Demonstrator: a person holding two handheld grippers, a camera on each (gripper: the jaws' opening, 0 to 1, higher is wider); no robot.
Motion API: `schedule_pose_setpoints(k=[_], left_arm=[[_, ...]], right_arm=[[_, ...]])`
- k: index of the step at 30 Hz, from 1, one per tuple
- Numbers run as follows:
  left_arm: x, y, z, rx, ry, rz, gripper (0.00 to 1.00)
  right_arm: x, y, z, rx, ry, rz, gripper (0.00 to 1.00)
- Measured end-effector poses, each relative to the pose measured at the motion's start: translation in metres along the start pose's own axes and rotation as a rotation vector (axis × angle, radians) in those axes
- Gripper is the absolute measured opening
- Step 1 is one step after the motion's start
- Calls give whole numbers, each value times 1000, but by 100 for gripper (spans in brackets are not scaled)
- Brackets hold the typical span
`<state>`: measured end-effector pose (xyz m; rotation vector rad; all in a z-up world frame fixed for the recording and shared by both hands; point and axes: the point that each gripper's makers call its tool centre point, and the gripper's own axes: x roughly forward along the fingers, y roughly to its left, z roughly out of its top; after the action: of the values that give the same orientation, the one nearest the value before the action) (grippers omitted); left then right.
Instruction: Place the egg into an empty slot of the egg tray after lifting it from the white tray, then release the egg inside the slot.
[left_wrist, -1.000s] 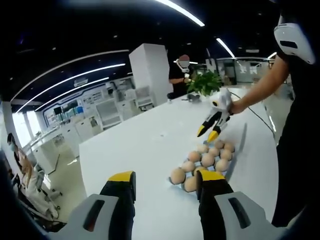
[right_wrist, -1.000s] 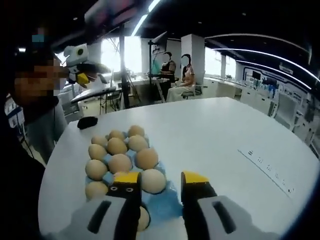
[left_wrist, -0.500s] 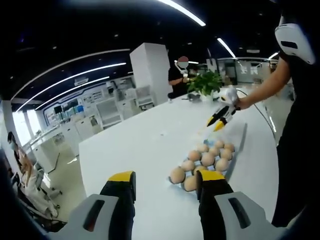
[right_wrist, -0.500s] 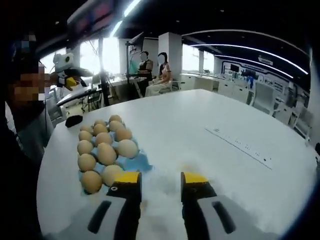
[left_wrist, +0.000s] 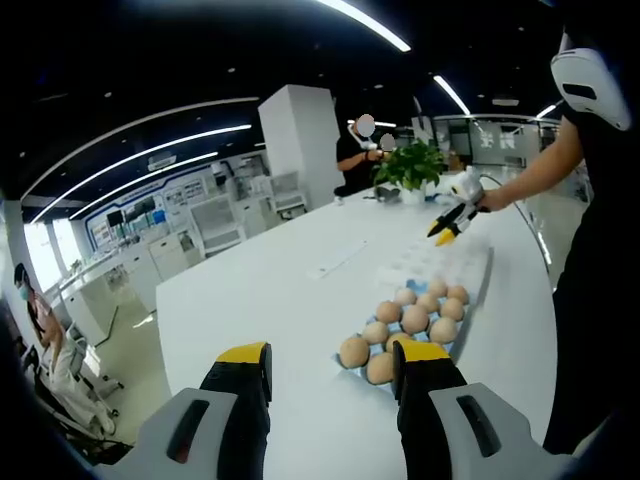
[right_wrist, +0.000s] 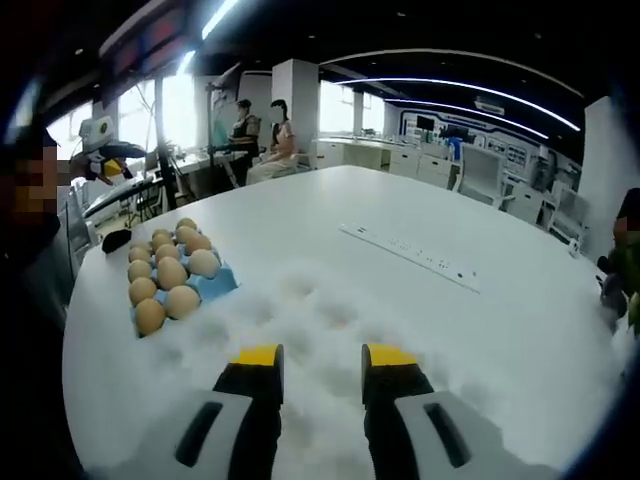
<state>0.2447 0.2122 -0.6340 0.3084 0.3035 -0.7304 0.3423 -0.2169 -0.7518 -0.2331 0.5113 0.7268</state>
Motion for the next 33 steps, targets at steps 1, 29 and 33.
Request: schedule_pose_setpoints(k=[1,29,33], left_arm=[[1,0,0,0,-1,-1,49],[7,0,4,5,0,-9,49],[7,1,5,7,-3,-7,49]], right_arm=[[-3,-5,-2,4,1,-11,31],[-39,-69,-58,143,98,-226,26],[-38,-73,-59,169,103,-232,24]])
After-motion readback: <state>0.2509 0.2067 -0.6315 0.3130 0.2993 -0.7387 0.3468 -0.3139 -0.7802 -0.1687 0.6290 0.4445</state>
